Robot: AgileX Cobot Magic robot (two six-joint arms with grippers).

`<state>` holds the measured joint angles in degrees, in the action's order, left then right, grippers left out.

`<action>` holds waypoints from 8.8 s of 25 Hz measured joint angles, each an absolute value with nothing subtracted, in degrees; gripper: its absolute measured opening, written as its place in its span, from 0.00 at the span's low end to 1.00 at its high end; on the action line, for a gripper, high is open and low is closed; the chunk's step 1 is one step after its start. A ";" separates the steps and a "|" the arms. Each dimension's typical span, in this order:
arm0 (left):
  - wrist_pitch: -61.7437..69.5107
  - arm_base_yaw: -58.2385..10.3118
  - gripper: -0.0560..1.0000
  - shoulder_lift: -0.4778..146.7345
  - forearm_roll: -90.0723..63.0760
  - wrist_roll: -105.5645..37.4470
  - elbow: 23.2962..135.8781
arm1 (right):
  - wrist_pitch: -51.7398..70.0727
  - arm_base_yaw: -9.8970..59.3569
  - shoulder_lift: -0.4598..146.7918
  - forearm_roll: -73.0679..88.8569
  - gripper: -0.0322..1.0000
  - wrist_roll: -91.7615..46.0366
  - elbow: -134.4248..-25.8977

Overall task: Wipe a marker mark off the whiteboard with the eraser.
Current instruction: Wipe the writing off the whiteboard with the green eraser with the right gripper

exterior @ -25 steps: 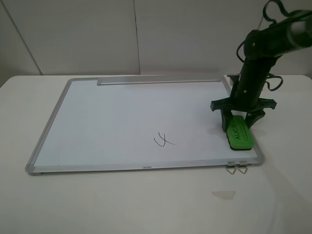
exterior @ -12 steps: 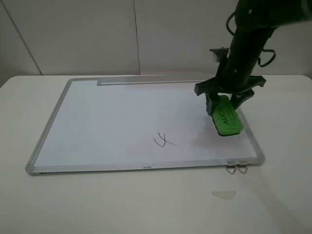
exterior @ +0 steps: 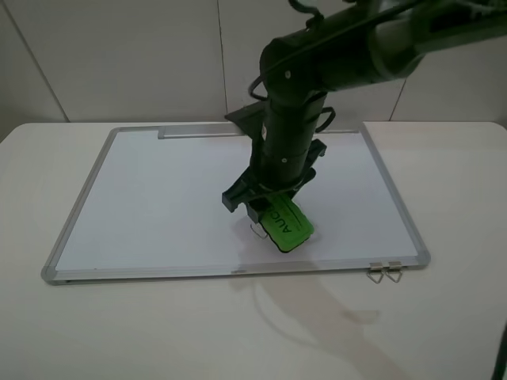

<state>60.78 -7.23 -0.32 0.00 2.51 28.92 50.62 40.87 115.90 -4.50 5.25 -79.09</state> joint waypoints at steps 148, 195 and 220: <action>60.78 -7.23 0.70 -0.32 0.00 2.51 28.92 | 38.64 28.46 131.54 -2.50 0.61 -3.20 -85.69; 60.78 -7.23 0.70 -0.32 0.00 2.51 28.92 | 30.32 38.08 133.75 0.00 0.61 -3.66 -88.33; 60.78 -7.23 0.70 -0.32 0.00 2.51 28.92 | 26.87 39.42 132.77 -0.35 0.61 -3.39 -84.33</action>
<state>60.78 -7.23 -0.32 0.00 2.51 28.92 26.87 39.42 132.77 -0.35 -3.39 -84.33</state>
